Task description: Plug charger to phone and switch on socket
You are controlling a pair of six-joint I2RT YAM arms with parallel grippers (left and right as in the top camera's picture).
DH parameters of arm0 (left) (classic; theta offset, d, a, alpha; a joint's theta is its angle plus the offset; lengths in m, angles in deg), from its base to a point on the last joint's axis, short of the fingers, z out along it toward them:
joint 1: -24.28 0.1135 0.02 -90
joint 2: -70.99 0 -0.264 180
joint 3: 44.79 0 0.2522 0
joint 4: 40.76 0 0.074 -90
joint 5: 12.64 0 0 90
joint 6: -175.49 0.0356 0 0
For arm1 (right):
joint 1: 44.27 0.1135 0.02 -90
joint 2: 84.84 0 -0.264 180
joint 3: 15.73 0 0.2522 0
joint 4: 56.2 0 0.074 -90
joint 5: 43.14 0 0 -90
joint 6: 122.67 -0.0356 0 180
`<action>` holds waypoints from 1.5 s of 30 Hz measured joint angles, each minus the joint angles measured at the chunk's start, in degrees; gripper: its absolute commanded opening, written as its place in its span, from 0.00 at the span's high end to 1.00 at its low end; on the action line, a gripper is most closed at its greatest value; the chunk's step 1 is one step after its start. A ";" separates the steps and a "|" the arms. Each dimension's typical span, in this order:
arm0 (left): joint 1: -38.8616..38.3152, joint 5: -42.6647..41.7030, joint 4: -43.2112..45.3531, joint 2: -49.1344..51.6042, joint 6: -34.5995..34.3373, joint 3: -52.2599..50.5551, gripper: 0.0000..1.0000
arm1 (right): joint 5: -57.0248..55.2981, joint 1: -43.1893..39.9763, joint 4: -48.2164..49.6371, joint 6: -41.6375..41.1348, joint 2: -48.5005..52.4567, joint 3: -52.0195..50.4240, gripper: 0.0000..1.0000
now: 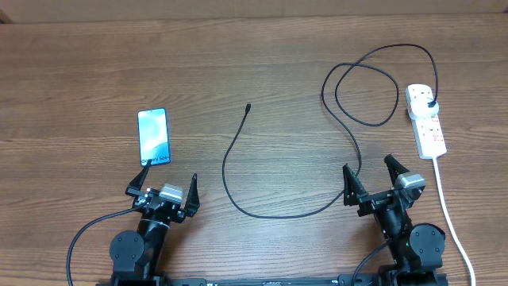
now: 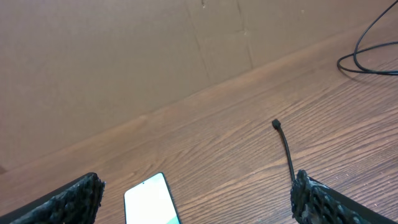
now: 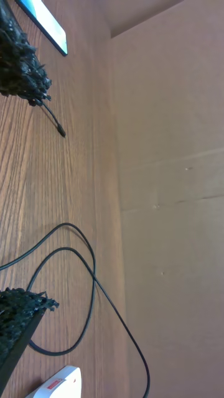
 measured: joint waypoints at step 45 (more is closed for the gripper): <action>0.00 -0.04 4.31 0.00 -7.58 0.00 0.01 | 1.88 0.00 -1.38 -0.09 0.00 0.00 0.00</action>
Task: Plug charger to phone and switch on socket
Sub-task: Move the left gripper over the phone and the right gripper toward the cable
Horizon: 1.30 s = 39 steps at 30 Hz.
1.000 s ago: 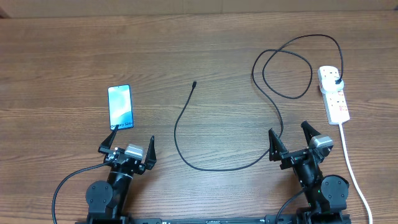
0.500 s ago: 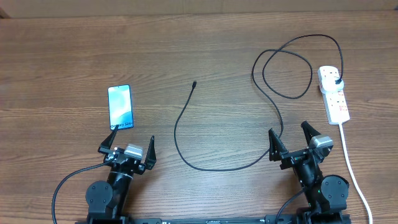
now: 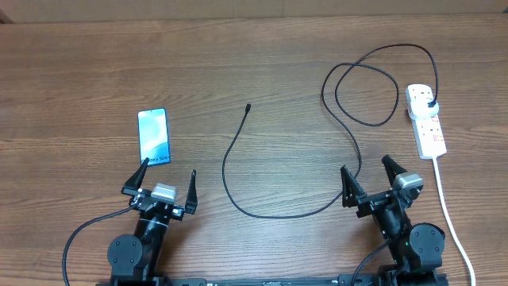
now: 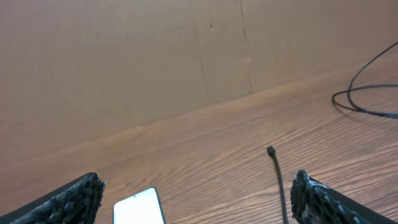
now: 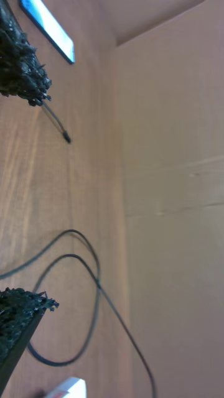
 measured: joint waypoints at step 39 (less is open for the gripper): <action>0.00 -3.48 -53.59 61.70 -11.80 75.28 0.00 | 5.84 0.00 -36.89 -0.20 38.56 52.02 0.00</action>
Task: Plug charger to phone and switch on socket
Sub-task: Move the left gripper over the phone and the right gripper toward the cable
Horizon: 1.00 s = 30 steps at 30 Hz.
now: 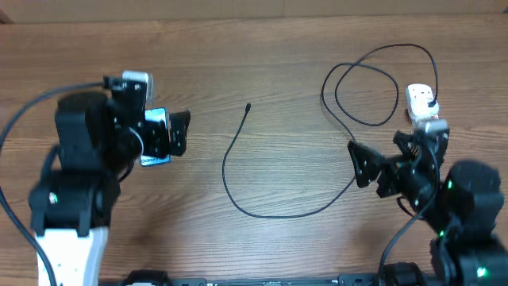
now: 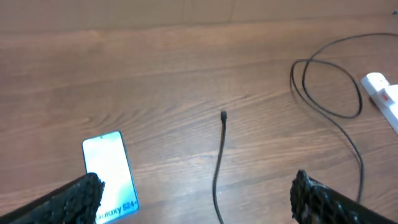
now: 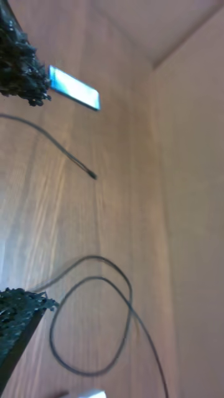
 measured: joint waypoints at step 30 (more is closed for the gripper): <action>0.26 13.22 -8.22 37.59 -17.64 10.10 0.01 | 14.82 0.02 -14.49 0.02 33.09 15.98 0.00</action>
